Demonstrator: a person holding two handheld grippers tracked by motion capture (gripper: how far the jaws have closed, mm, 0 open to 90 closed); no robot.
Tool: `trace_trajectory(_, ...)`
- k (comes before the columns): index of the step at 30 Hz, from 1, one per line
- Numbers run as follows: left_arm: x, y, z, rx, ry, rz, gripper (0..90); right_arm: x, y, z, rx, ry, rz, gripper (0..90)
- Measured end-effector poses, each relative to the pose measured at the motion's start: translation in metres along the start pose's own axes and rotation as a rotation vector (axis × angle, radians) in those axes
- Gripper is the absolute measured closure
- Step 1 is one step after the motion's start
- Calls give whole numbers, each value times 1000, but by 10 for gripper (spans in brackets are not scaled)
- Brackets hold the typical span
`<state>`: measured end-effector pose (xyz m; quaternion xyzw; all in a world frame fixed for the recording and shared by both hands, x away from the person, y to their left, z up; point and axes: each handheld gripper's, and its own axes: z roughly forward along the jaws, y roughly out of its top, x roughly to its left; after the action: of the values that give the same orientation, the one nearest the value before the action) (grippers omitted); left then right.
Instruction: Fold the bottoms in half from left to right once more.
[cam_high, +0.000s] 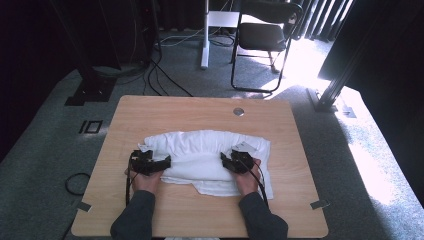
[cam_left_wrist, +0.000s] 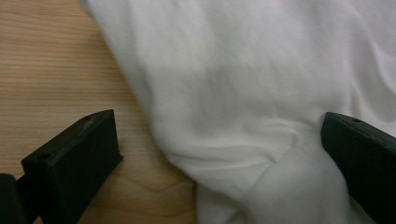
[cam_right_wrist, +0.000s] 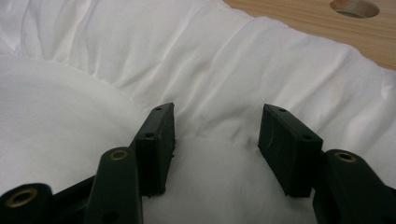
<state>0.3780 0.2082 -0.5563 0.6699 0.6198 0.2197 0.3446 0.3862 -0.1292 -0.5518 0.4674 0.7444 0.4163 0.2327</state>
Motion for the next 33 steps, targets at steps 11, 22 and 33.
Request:
trace_trajectory(11,-9,1,3,-20,-203,56,225,-1,1,-1,0,4,8,454)
trace_trajectory(22,-7,0,2,5,-316,21,761,11,15,-21,-44,6,-59,454)
trace_trajectory(33,22,17,-23,-27,-290,37,792,32,13,-18,0,52,-137,447)
